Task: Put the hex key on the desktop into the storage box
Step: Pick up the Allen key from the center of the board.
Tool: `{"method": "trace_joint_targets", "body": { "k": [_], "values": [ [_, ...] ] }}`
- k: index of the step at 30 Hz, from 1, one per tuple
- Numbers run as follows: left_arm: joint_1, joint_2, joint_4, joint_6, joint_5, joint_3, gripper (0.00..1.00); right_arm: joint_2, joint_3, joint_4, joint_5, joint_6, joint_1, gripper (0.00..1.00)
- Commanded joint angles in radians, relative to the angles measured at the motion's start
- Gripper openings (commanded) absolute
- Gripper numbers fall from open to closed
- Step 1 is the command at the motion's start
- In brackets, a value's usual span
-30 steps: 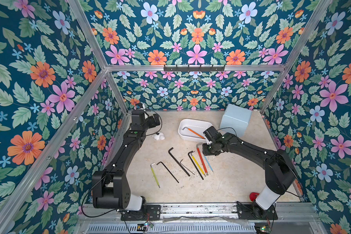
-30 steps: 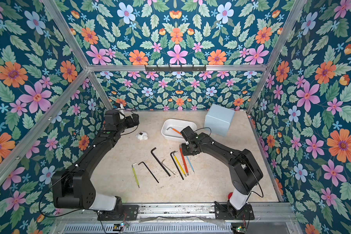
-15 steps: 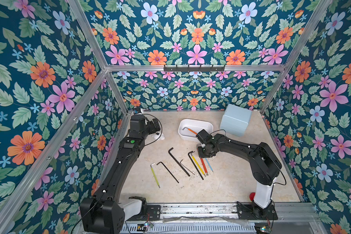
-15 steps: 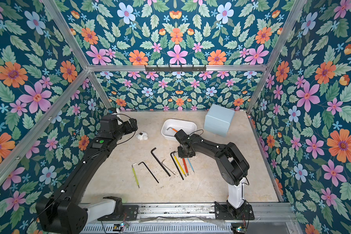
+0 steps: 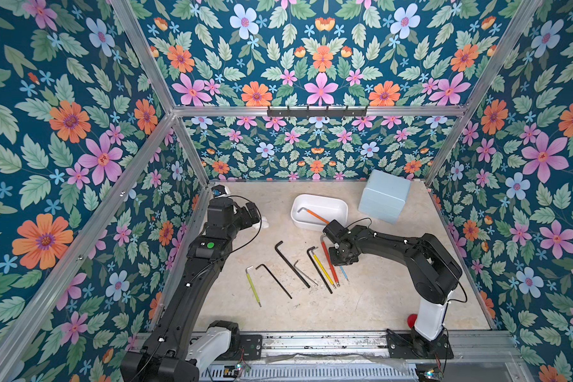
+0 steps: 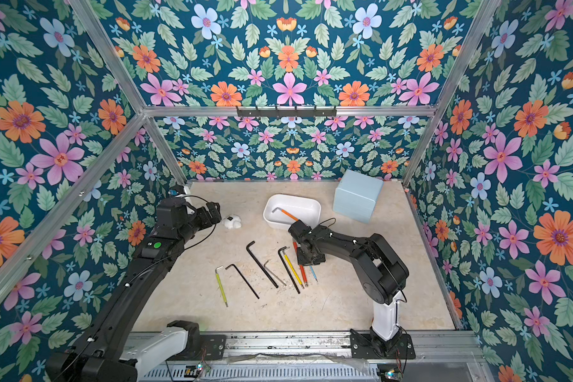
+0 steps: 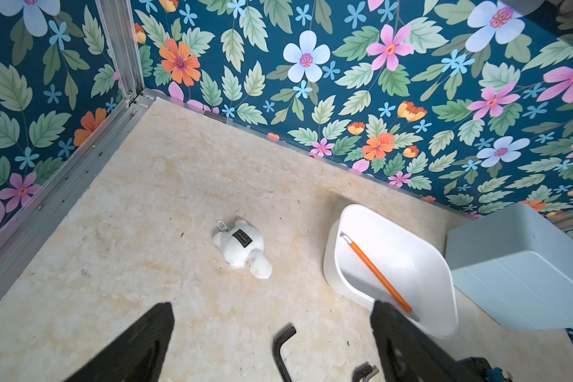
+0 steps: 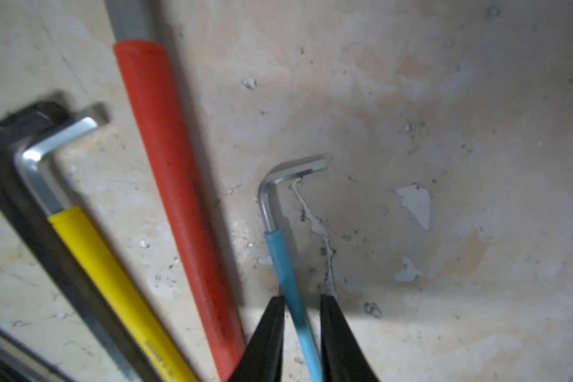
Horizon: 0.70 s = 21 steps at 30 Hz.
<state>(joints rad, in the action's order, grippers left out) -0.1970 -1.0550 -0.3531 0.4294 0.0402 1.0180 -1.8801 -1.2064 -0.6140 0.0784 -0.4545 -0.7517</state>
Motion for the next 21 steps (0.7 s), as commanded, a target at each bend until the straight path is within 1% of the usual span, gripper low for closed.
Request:
{"method": "trace_joint_targets", "body": {
  "k": [1,4,7,9,13,16,21],
  "values": [
    [-0.001,0.007,-0.017,0.008,0.013,0.002,0.99,-0.012,-0.003,-0.023,0.026,-0.01,-0.011,0.22],
    [-0.001,0.011,-0.021,0.01,0.015,0.002,0.99,-0.024,-0.005,-0.036,0.039,-0.017,-0.021,0.2],
    [-0.001,0.018,-0.027,0.008,0.019,0.002,0.99,-0.035,0.01,-0.034,0.03,-0.029,-0.028,0.09],
    [-0.001,0.023,-0.036,0.008,0.028,0.005,0.99,-0.032,0.028,-0.021,0.008,-0.033,-0.032,0.0],
    [-0.001,0.022,-0.044,0.002,0.032,0.023,0.99,-0.002,0.052,0.004,-0.011,-0.031,-0.032,0.0],
    [-0.002,0.001,-0.043,-0.019,0.028,0.039,1.0,0.028,0.025,0.01,-0.008,0.011,-0.031,0.0],
    [-0.001,-0.063,-0.018,-0.04,0.008,0.083,0.99,0.103,-0.062,-0.01,-0.026,0.164,-0.031,0.0]
  ]
}}
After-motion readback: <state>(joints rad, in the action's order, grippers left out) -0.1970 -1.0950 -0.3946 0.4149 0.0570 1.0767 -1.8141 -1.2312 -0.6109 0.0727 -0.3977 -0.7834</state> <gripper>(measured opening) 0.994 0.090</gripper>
